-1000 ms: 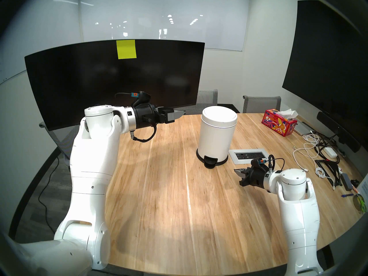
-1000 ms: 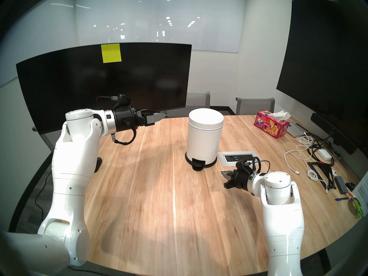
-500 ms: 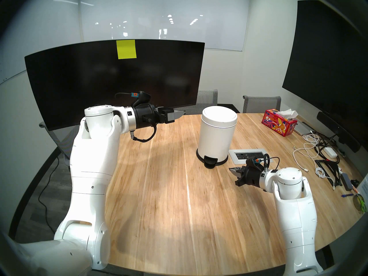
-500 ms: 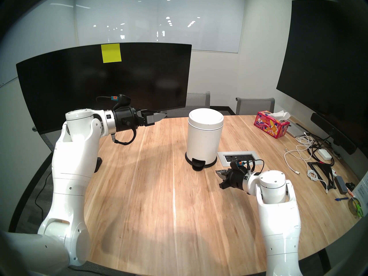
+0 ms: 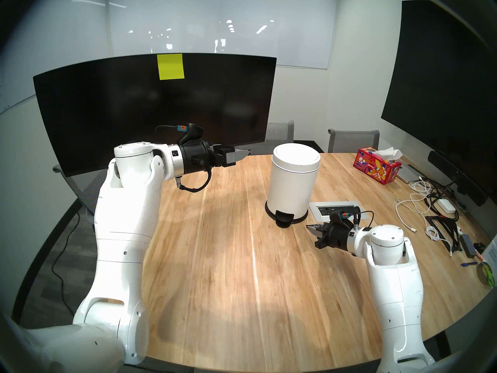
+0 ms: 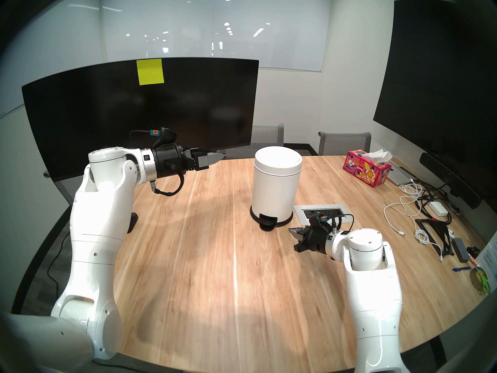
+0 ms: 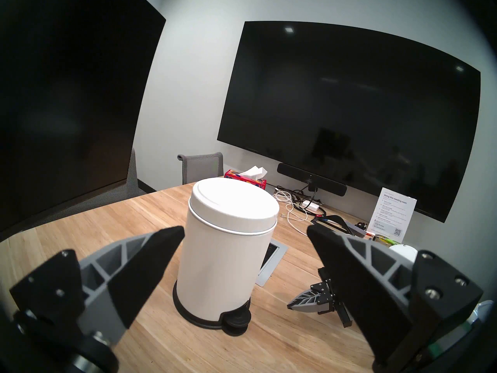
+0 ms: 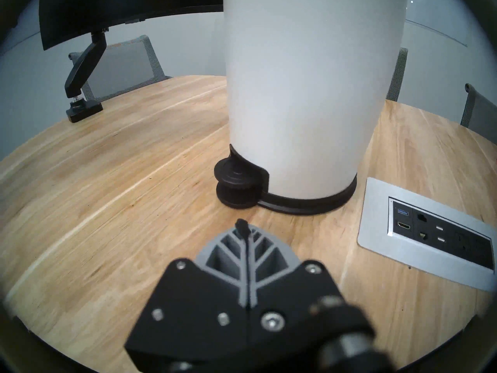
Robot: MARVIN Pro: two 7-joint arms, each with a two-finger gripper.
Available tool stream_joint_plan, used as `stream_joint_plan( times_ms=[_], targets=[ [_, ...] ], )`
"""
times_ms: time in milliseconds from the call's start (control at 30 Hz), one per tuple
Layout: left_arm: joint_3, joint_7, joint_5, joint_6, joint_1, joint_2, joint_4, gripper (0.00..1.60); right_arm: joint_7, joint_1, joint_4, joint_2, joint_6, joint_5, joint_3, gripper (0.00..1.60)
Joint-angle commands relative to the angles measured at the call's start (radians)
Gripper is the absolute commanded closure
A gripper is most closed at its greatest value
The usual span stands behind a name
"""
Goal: Peel the sticky note off the monitor, open the trash can lid and drop the sticker into the trash can
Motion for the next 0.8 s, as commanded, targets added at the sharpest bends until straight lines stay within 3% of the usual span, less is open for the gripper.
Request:
stream_joint_plan(
  times_ms=[0, 767],
  targets=[
    [0.001, -0.002, -0.002, 0.0, -0.012, -0.001, -0.011, 0.0, -0.002, 0.06, -0.005, -0.012, -0.02, 0.012, -0.011, 1.6],
    [0.001, -0.002, -0.001, 0.0, -0.012, -0.001, -0.011, 0.0, -0.058, 0.1, 0.033, -0.028, -0.019, -0.026, -0.063, 1.6]
  ],
)
